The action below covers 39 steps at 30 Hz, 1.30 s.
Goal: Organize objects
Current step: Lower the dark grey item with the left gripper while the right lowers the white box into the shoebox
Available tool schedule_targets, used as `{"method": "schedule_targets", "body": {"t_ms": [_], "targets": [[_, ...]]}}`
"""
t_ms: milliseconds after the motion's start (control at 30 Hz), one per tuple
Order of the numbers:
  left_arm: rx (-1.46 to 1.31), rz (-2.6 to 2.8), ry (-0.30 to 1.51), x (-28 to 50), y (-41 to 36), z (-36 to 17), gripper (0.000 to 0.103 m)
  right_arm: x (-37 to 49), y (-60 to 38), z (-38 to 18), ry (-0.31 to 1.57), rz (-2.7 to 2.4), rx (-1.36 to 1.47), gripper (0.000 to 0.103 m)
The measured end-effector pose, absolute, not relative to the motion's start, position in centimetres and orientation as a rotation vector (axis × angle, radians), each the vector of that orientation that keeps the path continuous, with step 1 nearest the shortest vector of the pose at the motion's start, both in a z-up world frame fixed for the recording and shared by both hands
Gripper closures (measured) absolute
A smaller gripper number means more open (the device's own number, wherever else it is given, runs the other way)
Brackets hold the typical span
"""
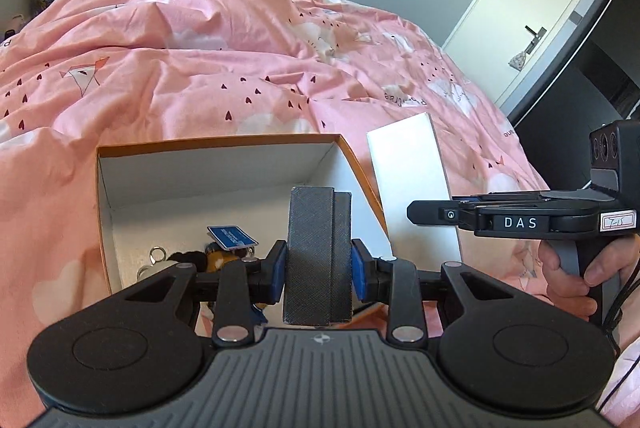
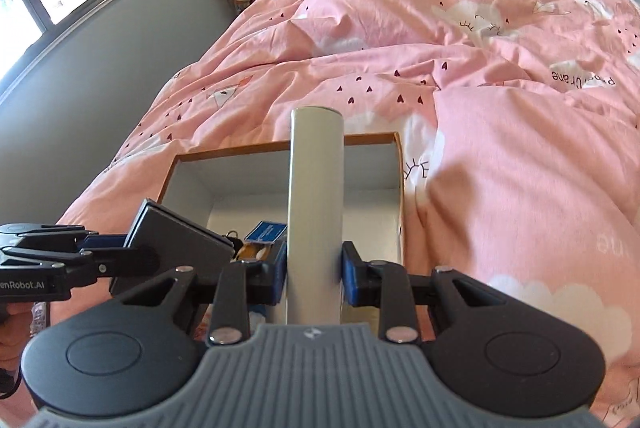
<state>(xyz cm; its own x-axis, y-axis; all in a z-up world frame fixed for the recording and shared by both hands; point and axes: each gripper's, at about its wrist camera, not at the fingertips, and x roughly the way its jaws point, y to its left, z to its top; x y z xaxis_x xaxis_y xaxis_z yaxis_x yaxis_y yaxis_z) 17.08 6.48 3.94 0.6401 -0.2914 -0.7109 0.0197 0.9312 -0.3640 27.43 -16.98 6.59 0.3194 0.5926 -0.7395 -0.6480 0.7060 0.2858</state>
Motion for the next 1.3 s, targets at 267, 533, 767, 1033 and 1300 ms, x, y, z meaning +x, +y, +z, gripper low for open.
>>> {"method": "schedule_targets", "body": {"t_ms": [267, 533, 767, 1033, 1300], "targets": [[-0.318, -0.131, 0.896, 20.8, 6.1, 1.3, 0.066, 31.4, -12.4, 3.3, 0.911, 0.741, -0.184, 0.073], [-0.349, -0.131, 0.961, 23.4, 5.9, -1.7, 0.066, 32.6, -9.0, -0.8, 0.910, 0.653, -0.335, 0.073], [-0.375, -0.111, 1.018, 24.2, 5.8, -3.4, 0.066, 32.6, -7.3, -3.2, 0.931, 0.608, -0.447, 0.073], [-0.411, -0.046, 1.138, 24.5, 4.7, -5.2, 0.066, 32.8, -5.7, -4.6, 0.957, 0.581, -0.546, 0.073], [-0.438, -0.003, 1.187, 24.4, 4.0, -6.7, 0.066, 33.1, -5.2, -4.9, 0.991, 0.584, -0.609, 0.073]]}}
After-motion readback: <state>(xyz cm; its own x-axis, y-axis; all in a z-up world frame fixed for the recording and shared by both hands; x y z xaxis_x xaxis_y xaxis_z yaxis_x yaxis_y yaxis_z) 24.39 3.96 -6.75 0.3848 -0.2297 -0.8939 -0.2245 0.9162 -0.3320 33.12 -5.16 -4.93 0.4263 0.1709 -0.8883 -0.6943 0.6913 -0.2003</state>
